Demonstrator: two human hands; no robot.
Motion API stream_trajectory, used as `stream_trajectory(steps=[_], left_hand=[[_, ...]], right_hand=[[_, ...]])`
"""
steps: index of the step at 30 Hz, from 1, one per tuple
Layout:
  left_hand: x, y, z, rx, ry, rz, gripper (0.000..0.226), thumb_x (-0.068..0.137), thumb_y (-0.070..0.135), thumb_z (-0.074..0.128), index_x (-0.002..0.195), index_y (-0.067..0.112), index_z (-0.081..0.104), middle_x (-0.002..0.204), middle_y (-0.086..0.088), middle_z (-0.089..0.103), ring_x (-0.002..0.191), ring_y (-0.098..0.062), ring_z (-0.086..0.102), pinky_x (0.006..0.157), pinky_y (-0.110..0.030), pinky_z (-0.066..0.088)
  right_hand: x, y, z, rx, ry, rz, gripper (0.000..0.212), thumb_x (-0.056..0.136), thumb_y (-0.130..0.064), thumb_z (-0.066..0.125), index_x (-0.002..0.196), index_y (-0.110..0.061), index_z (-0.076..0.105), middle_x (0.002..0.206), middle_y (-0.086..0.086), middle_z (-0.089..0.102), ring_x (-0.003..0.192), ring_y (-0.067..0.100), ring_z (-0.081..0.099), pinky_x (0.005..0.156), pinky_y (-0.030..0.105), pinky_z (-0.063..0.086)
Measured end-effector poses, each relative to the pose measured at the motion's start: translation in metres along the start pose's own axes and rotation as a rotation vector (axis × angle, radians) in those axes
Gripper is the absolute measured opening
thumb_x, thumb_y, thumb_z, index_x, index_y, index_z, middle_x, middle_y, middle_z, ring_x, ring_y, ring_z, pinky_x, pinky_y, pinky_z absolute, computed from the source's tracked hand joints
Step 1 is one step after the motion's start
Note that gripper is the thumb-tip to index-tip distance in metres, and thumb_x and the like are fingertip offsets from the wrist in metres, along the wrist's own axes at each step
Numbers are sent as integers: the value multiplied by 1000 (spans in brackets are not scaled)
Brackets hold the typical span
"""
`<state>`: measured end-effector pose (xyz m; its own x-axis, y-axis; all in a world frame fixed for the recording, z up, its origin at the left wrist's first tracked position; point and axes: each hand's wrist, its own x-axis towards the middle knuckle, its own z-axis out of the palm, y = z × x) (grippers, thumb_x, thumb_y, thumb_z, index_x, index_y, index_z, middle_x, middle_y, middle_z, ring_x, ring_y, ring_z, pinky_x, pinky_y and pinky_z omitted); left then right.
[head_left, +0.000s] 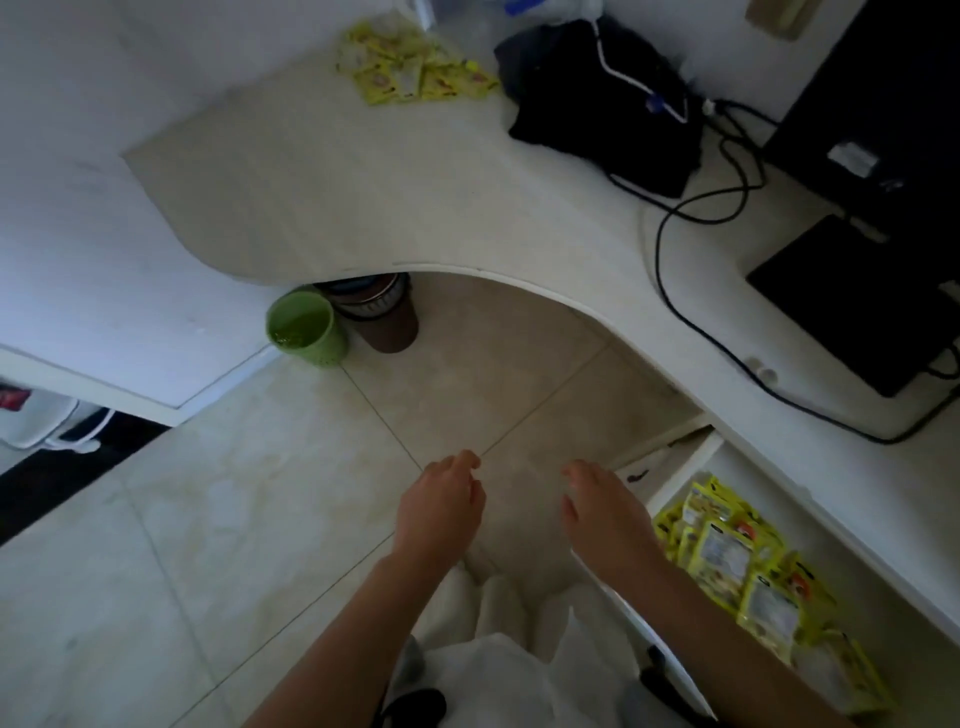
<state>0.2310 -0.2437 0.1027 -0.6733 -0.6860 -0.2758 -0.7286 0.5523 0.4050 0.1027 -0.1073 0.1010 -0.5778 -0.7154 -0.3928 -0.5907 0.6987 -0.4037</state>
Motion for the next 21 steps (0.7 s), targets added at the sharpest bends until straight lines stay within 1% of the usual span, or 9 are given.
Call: stream_trajectory(steps=[4,9,11,13,16,21], left_hand=[[28,-49,-35,9,39,-19,29,98,25,44,125,22,55,116,3,65,102,-13,60,87,-31,53],[68,-92,-77,41,75,-7,29,98,26,43,125,23,54,115,4,65,102,-14,59,83,-30,52],[86,-108,-90,53,93,-3,29,97,26,43,124,23,54,115,4,65,102,-14,59,82,-30,51],[105,-121,-103,62,103,-11,29,97,26,44,123,23,54,114,4,65,102,-14,59,81,-31,52],[138,-134,-119,66,115,-28,28,95,26,45,121,23,56,112,5,66,102,-15,59,81,-33,53],[196,-137,-145,46,153,-23,28,96,24,46,121,21,57,113,3,65,104,-16,60,81,-32,50]], right_hand=[[31,-51,7,-39,1,-37,35,95,-24,42,129,-17,46,124,5,54,110,25,54,91,35,43],[82,-102,10,-72,13,-109,32,96,-24,41,124,-14,49,115,6,59,101,22,56,87,36,48],[102,-118,8,-71,36,-131,31,94,-23,44,121,-12,52,108,8,61,95,25,58,82,37,49],[122,-132,0,-69,64,-130,30,92,-21,50,119,-10,55,104,12,62,93,29,59,80,39,49],[156,-150,-16,-73,98,-124,33,90,-19,53,121,-8,57,107,15,63,97,34,61,82,41,50],[215,-164,-44,-101,123,-133,33,92,-22,49,123,-11,54,114,13,62,104,32,59,87,41,48]])
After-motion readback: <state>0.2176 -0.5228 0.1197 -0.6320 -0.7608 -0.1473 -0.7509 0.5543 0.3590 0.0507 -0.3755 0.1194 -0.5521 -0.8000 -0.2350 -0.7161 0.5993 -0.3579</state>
